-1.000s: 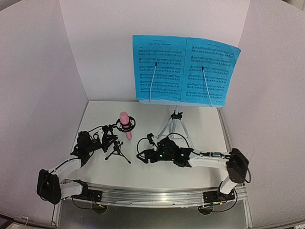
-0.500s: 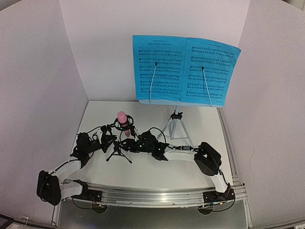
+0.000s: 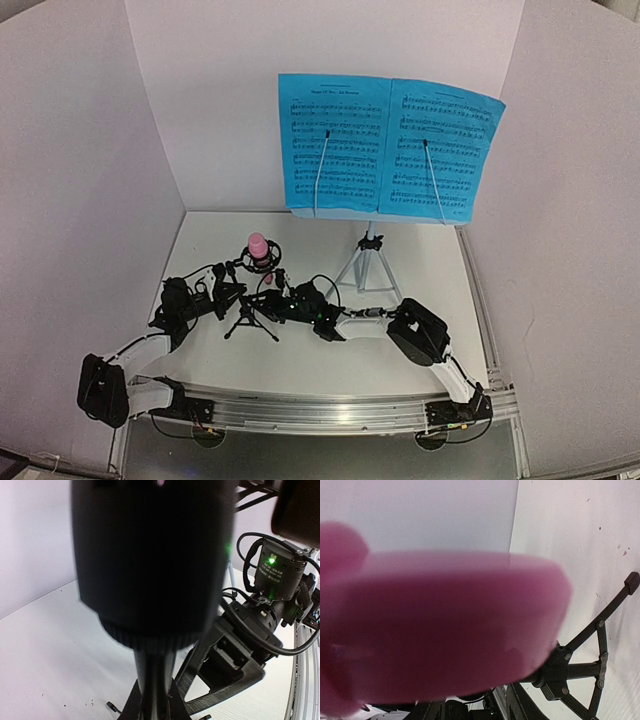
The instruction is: Pack up the instrument practice props
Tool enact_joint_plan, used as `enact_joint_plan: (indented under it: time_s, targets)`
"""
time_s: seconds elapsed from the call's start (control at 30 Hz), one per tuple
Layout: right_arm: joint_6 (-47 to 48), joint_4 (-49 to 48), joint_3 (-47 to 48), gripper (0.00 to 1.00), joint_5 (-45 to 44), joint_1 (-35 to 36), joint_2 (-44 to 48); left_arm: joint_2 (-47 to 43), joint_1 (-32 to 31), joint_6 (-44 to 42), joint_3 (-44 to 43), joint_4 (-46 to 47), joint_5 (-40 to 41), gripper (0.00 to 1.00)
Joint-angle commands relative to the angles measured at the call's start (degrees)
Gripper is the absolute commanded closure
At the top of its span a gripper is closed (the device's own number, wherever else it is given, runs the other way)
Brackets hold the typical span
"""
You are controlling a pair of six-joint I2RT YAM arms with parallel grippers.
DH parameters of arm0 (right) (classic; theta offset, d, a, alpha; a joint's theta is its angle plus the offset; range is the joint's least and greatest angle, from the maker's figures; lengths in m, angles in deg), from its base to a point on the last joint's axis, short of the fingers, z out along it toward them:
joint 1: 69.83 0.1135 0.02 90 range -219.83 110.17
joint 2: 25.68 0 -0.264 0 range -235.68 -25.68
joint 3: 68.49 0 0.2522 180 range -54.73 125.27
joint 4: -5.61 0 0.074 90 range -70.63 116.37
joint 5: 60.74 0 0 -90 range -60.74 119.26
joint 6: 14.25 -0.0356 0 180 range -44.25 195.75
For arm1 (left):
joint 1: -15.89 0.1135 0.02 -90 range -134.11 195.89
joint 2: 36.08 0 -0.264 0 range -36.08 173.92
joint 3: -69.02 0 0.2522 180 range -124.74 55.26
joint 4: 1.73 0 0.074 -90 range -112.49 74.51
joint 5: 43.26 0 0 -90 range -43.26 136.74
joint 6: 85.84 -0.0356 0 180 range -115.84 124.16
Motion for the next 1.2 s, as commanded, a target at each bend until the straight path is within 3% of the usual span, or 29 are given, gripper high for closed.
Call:
enact_joint_plan:
  time_s: [0.0,0.63,0.83,0.93,1.03,1.17]
  targets:
    - [-4.35,-4.04,1.47,0.61,-2.41,-1.03,-1.86,0.56,-0.3,-0.54,-0.5,4.61,-4.95,1.0]
    - [-6.82,-5.31,4.24,0.73,0.76,-1.99,-3.98,1.63,-0.29,-2.18,-0.91,4.67,-4.89,1.0]
    - [-7.27,-5.3,4.17,0.73,3.07,-1.91,-3.96,1.95,-0.3,-2.7,-0.92,4.52,-4.46,1.0]
    - [-7.24,-5.23,4.34,0.81,3.48,-1.98,-3.93,2.13,-0.33,-2.98,-1.03,4.52,-4.39,1.0]
    - [-7.21,-5.35,4.91,0.98,4.04,-2.02,-4.31,2.28,-0.29,-2.76,-1.21,4.49,-4.5,1.0]
    - [-6.58,-5.49,5.87,1.0,7.58,-2.32,-4.95,2.64,-0.21,-1.52,-1.97,3.76,-4.03,1.0]
